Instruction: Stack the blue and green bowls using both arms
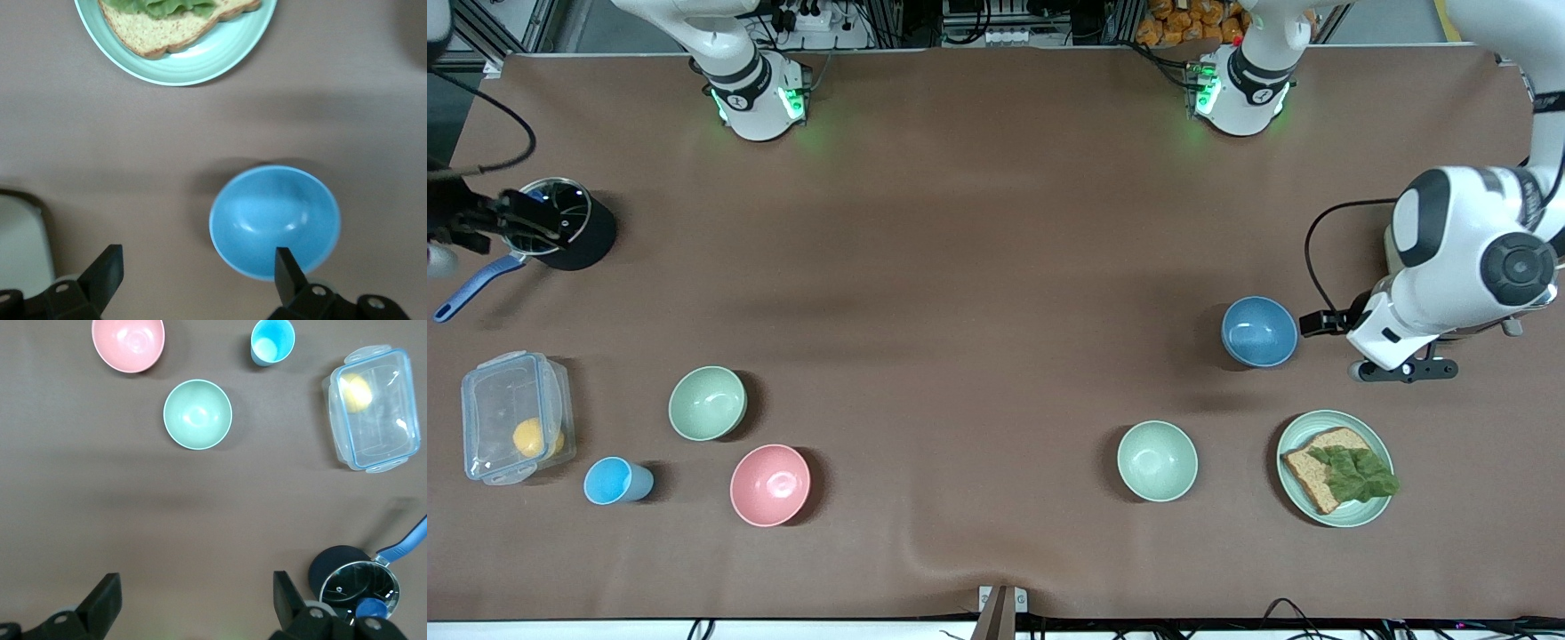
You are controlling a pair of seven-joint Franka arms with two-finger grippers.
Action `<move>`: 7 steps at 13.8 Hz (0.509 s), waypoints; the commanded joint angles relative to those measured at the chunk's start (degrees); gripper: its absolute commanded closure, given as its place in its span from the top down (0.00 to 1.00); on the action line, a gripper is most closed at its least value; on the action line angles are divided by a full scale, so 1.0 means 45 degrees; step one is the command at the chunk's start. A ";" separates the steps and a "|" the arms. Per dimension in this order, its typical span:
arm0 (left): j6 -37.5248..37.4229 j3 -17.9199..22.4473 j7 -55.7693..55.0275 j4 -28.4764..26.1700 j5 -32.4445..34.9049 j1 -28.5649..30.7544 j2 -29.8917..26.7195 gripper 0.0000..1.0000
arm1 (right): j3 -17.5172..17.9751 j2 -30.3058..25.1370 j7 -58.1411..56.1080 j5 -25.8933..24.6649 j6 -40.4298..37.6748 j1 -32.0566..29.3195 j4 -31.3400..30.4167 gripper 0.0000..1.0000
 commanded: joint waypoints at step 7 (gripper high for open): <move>0.2336 -0.0120 -0.0374 -0.1428 0.0361 0.0576 0.1109 1.00 | 0.0248 0.2913 0.0079 0.0029 0.2644 -0.0490 -0.1052 1.00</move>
